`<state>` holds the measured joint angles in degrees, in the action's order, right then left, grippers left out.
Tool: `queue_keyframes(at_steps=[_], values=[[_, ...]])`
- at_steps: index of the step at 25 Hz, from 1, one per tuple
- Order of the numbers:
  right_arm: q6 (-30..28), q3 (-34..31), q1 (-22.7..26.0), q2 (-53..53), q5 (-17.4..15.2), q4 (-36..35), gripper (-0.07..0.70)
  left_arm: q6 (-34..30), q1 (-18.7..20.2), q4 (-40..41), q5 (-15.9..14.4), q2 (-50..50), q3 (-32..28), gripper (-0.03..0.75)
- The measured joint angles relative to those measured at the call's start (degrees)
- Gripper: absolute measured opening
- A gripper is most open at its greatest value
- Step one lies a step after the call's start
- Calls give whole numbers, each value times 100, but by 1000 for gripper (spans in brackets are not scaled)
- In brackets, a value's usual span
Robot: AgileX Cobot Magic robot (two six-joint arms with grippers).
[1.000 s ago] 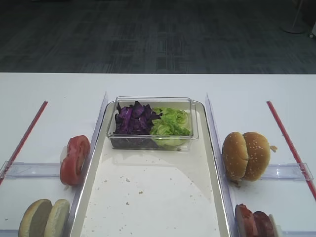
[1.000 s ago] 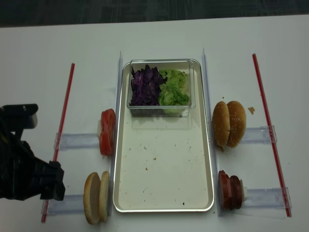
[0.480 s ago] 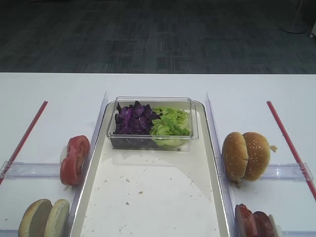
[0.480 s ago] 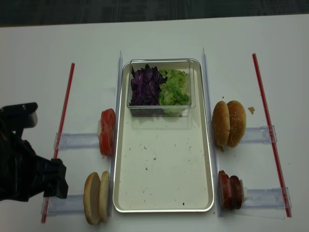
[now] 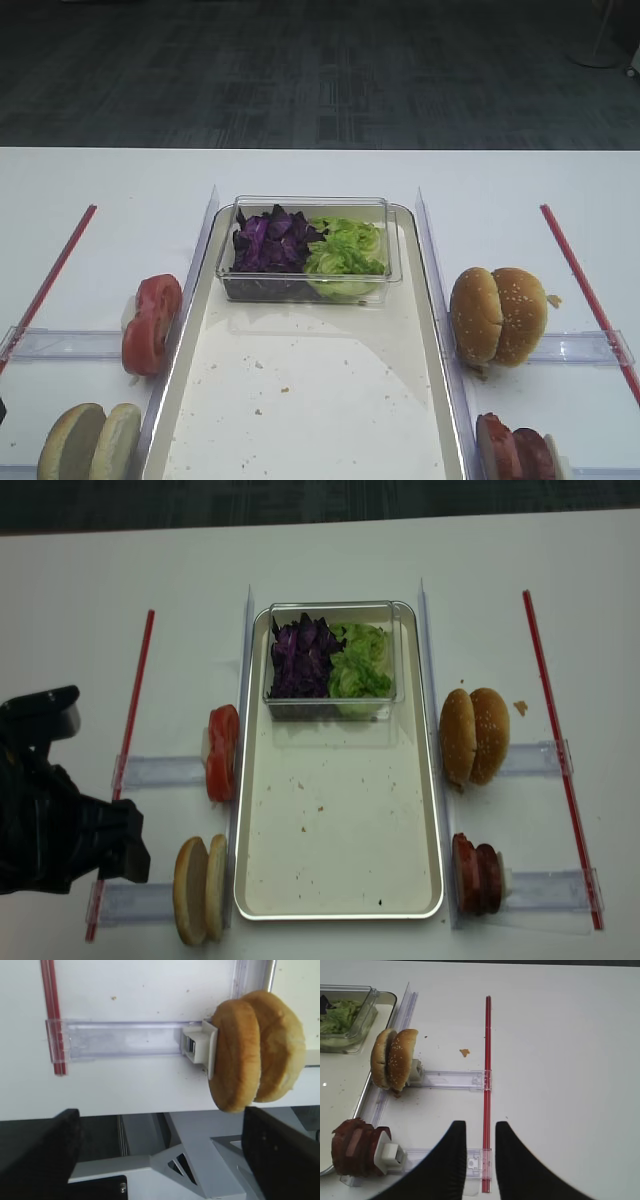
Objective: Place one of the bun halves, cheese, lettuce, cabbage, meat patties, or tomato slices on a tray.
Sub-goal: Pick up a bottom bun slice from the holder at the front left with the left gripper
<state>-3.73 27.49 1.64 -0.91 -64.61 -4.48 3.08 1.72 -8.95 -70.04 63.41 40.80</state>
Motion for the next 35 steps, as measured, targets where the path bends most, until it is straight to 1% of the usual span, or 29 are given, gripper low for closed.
queue_keyframes(at_steps=[3,6,14,23,29,32,35], values=[[0,0,0,0,0,0,193,17,213,-25,0,0,158,598],[10,0,0,0,0,0,193,208,495,-34,4,0,281,598],[10,0,0,0,0,0,193,839,1442,-34,4,13,298,598],[0,0,0,0,0,0,193,1451,2379,-23,4,54,320,598],[0,0,0,0,0,0,193,1635,2950,-23,13,695,362,598],[0,0,0,0,0,0,193,1740,3227,-23,27,1053,538,598],[0,0,0,0,0,0,193,1876,3372,-23,46,1253,797,598]])
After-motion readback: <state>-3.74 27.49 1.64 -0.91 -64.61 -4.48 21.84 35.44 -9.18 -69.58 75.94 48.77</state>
